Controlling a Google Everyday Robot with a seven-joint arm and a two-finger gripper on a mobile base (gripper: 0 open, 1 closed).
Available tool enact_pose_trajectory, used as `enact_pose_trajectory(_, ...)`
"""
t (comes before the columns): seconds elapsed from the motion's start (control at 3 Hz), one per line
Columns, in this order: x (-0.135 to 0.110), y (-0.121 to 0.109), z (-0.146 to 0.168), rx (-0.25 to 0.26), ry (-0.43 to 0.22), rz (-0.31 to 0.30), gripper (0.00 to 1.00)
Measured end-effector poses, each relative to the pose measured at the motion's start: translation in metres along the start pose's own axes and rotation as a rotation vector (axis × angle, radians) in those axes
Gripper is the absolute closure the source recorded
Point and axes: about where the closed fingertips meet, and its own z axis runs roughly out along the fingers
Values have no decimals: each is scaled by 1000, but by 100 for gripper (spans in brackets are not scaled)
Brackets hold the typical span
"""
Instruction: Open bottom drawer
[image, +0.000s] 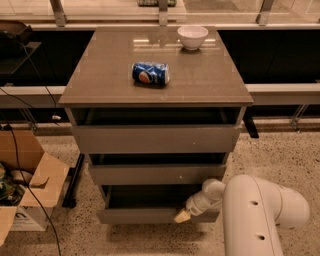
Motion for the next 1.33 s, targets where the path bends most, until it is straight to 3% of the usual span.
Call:
enact_pose_trajectory(0.33, 23, 27, 4, -51, 75, -45, 46)
enact_pose_trajectory(0.67, 24, 29, 3, -56, 83, -49, 23)
enact_pose_trajectory(1.0, 43, 51, 4, -79, 93, -9, 1)
enact_pose_trajectory(1.33, 68, 79, 5, -121, 98, 66, 0)
